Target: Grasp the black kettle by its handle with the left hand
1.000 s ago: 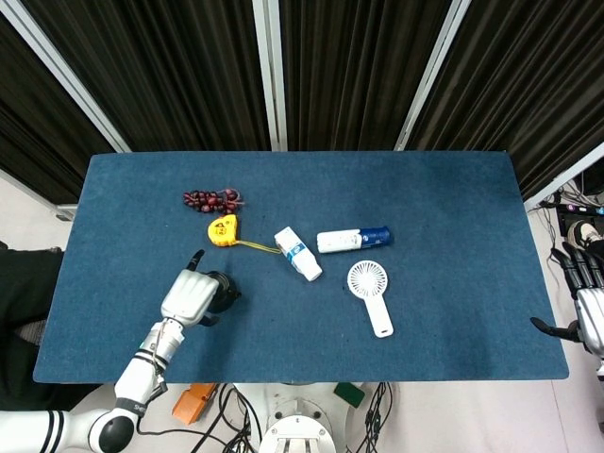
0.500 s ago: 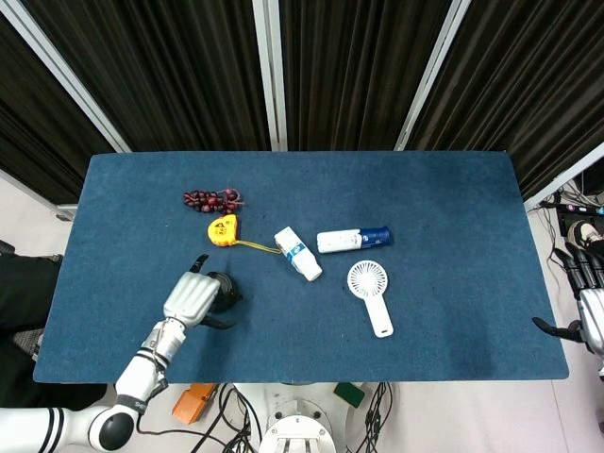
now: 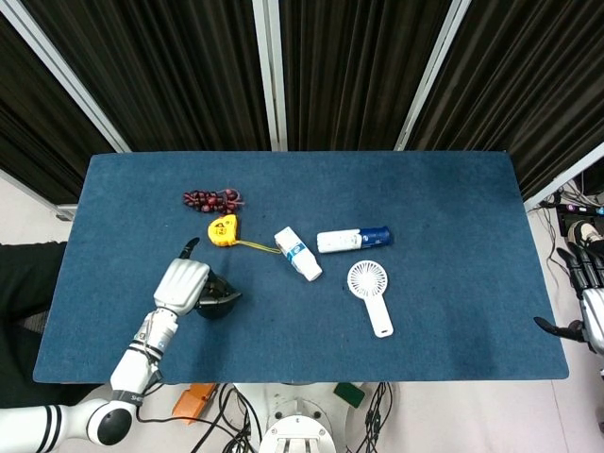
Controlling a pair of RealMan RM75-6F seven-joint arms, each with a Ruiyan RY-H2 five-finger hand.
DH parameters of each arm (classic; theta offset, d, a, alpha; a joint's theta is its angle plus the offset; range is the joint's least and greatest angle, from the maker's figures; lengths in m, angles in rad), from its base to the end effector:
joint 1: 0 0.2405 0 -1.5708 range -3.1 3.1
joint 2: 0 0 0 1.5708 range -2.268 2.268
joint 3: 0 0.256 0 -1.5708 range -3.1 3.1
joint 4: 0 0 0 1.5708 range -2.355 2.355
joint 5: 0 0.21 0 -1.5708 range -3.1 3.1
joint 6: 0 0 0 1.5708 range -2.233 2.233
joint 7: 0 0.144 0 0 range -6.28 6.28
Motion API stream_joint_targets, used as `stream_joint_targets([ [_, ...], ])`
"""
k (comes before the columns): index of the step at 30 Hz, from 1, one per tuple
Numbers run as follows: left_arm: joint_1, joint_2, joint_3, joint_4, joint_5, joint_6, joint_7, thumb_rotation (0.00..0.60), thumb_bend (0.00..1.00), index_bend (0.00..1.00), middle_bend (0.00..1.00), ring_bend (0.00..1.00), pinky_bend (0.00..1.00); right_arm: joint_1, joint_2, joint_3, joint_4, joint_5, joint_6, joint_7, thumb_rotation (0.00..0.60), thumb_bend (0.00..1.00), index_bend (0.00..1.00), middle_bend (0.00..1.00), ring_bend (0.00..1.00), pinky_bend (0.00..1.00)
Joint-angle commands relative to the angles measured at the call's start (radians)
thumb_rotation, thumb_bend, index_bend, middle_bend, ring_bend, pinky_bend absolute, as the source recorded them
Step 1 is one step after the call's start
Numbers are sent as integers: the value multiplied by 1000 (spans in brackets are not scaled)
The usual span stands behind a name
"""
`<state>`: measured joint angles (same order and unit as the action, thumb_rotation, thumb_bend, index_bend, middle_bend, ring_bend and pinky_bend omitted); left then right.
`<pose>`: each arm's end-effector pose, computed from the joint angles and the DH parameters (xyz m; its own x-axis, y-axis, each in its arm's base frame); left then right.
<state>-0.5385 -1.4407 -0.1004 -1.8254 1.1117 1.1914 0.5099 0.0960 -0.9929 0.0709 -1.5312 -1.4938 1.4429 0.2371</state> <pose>-0.1638 0.2683 0.0183 0.3835 0.2572 0.8870 0.9117 -0.2584 -0.3193 -0.3330 -0.1910 0.2094 0.3640 -0.0015 0.9314 -0.9314 0.0013 0.3641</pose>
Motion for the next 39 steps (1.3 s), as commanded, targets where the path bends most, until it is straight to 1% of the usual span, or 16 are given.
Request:
stream_joint_targets([
  [1,6,-4,-5,8,-2,19,10,57,84,1000,1000,945,202,0,1,1,-1,-1,1,-1,600,0,0,29,0,0],
  [2,7,-6,-7,10,-5,23,12,62,99,1000,1000,951,244,0,1,1,-2,-2,2,-2,600,0,0,29,0,0],
  [3,8,-8,-9,12,-10,27,13,72,108,1000,1000,954,265,1,1,1,-3,-2,2,-3,600,0,0,29,0,0],
  [4,9,-10,-13,15,-15,31,15,101,123,1000,1000,959,293,1,2,1,-4,-2,2,-4,600,0,0,29,0,0],
  [6,10,-11,-16,19,-23,34,13,172,151,1000,1000,963,327,1,2,2,-6,-2,1,-5,600,0,0,29,0,0],
  [9,12,-12,-21,29,-34,35,11,305,190,1000,1000,968,360,0,11,4,-14,-1,5,-9,600,0,0,29,0,0],
  [16,19,-13,-30,48,-49,44,-4,451,239,1000,1000,976,390,-5,55,19,-60,-13,42,-39,600,0,0,29,0,0],
  [17,21,-15,-32,51,-51,46,-11,462,240,1000,1000,977,392,-4,59,19,-68,-14,41,-46,600,0,0,29,0,0],
  [22,30,-21,-38,66,-51,56,-35,471,241,1000,1000,981,415,2,63,19,-90,-14,30,-64,600,0,0,29,0,0],
  [27,34,-29,-43,83,-57,58,-46,455,262,1000,1000,986,433,4,60,17,-98,-8,21,-73,600,0,0,29,0,0],
  [33,35,-38,-47,104,-61,53,-60,449,364,1000,1000,997,456,2,62,17,-108,-4,23,-84,600,0,0,29,0,0],
  [37,37,-42,-45,115,-55,54,-63,448,390,1000,1000,997,461,0,62,16,-113,-4,24,-91,600,0,0,29,0,0],
  [39,39,-42,-44,117,-49,56,-66,462,397,1000,1000,998,461,0,62,15,-115,-5,25,-94,600,0,0,29,0,0],
])
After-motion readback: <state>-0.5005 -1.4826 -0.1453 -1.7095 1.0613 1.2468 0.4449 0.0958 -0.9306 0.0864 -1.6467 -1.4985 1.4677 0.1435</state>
